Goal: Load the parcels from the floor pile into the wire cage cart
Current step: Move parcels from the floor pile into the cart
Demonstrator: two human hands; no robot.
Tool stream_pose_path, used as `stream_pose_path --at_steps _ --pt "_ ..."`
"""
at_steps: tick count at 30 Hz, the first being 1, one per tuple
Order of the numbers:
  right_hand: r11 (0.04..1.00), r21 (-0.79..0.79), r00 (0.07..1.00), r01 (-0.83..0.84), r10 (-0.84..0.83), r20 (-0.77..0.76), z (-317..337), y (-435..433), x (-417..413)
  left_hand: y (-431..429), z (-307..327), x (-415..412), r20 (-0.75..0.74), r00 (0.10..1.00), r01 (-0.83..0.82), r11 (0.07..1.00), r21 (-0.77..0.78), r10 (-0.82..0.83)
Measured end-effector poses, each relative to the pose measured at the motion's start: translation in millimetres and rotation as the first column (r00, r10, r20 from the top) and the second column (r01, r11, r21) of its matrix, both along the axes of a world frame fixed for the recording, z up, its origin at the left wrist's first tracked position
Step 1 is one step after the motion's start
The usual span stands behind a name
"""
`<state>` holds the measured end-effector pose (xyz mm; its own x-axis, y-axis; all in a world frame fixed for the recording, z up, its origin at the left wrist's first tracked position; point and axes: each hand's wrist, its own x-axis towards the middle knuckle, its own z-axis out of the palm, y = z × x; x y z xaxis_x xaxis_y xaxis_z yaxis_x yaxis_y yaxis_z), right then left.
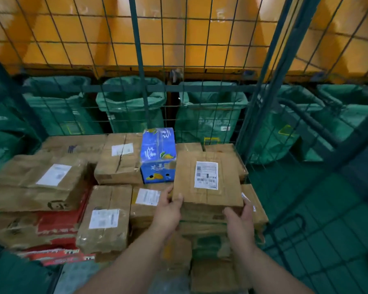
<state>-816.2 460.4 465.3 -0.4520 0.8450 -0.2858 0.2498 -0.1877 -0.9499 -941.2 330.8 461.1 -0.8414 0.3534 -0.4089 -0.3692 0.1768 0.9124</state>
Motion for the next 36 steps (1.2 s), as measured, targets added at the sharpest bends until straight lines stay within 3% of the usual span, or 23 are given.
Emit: stream_pose_path --at_steps 6,9,12,15,18,23,26,31,36 --pt "0.998 0.052 1.0 0.027 -0.027 0.01 -4.7 76.8 -92.4 72.4 -7.3 -76.6 -0.138 0.989 -0.046 0.999 -0.013 0.044" --pt "0.992 0.124 1.0 -0.005 0.004 0.013 -15.4 114.6 -137.3 103.6 -21.5 -112.5 -0.24 0.968 -0.111 0.983 -0.144 0.074" --pt "0.993 0.117 0.999 -0.033 0.03 0.027 -40.1 144.6 -181.4 121.6 -37.7 -150.0 -0.404 0.912 -0.167 0.83 -0.533 -0.076" --pt "0.992 0.079 0.994 -0.103 0.1 0.036 -61.8 165.9 -210.7 133.8 -57.2 -179.6 -0.45 0.866 -0.181 0.705 -0.686 -0.216" --pt "0.98 0.114 0.985 -0.162 0.154 0.075 -81.0 187.2 -241.8 148.9 -67.7 -211.7 -0.401 0.84 -0.125 0.588 -0.799 -0.366" --pt "0.966 0.059 0.966 -0.251 0.246 0.078 -89.4 222.7 -295.6 166.0 -83.1 -279.5 -0.322 0.895 -0.003 0.717 -0.697 -0.309" --pt "0.959 0.02 0.952 -0.284 0.279 0.124 -92.4 234.7 -313.7 174.3 -81.0 -295.2 -0.303 0.917 -0.02 0.728 -0.685 -0.261" --pt "0.949 -0.027 0.925 -0.313 0.311 0.217 -81.1 236.8 -320.5 181.3 -78.1 -295.8 -0.31 0.915 -0.048 0.694 -0.718 -0.258" --pt "0.964 -0.064 0.898 -0.258 0.264 0.352 -67.6 219.6 -299.0 186.8 -41.7 -256.2 -0.272 0.897 -0.069 0.498 -0.865 -0.348"
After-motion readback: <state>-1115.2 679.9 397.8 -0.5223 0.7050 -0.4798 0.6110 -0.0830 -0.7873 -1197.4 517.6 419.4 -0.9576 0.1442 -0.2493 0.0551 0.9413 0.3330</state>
